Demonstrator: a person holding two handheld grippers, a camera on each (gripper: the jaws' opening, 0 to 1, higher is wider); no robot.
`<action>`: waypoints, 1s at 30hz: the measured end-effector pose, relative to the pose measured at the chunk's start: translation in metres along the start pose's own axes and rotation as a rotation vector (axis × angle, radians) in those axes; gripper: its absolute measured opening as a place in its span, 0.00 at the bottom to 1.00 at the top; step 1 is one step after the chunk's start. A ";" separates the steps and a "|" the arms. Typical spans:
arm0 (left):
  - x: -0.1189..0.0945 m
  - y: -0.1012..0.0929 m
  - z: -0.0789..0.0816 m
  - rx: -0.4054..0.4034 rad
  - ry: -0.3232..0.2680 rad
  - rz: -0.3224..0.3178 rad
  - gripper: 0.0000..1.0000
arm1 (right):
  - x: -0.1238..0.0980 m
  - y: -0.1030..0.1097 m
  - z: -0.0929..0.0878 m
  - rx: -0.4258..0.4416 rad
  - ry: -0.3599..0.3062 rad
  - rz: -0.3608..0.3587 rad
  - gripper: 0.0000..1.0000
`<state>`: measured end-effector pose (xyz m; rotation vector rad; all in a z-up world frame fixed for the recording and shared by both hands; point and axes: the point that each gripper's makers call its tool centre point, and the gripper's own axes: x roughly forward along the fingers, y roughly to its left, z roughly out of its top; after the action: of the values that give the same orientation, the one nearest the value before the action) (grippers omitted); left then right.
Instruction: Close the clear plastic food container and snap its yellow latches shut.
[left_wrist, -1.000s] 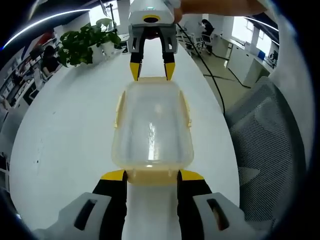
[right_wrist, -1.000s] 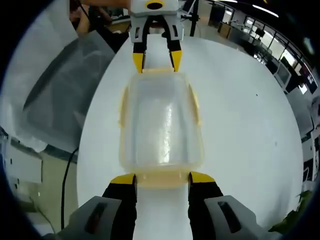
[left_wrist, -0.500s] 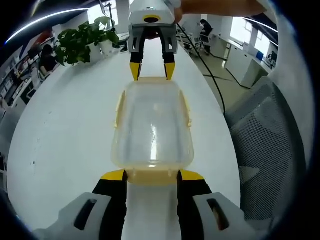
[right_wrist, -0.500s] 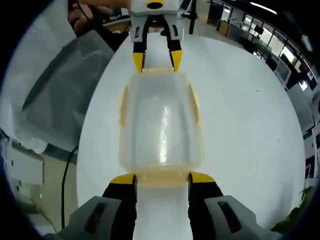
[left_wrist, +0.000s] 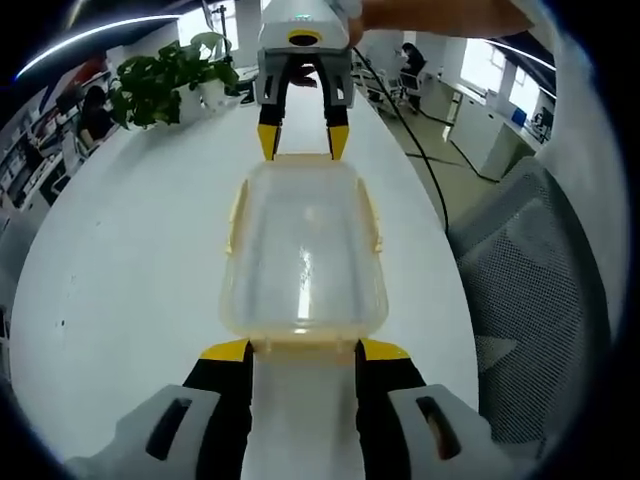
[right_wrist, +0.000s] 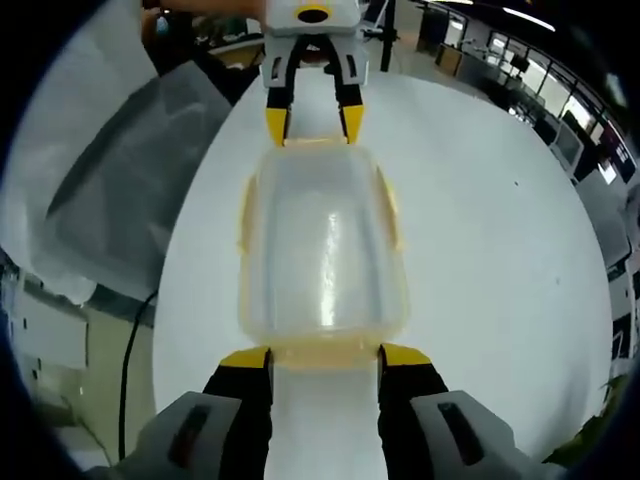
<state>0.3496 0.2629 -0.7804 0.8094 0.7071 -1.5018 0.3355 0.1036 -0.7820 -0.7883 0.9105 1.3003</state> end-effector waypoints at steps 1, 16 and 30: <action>0.001 -0.001 -0.002 0.002 0.008 0.004 0.42 | 0.000 -0.001 -0.002 0.006 0.011 -0.004 0.45; -0.017 -0.002 0.005 -0.225 -0.050 0.098 0.47 | -0.032 -0.012 0.007 0.269 -0.047 -0.181 0.39; -0.022 0.006 0.008 -0.659 -0.090 0.217 0.40 | -0.027 -0.012 0.013 0.596 -0.102 -0.268 0.37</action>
<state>0.3552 0.2680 -0.7579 0.2990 0.9413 -1.0050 0.3476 0.1016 -0.7525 -0.3548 1.0013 0.7634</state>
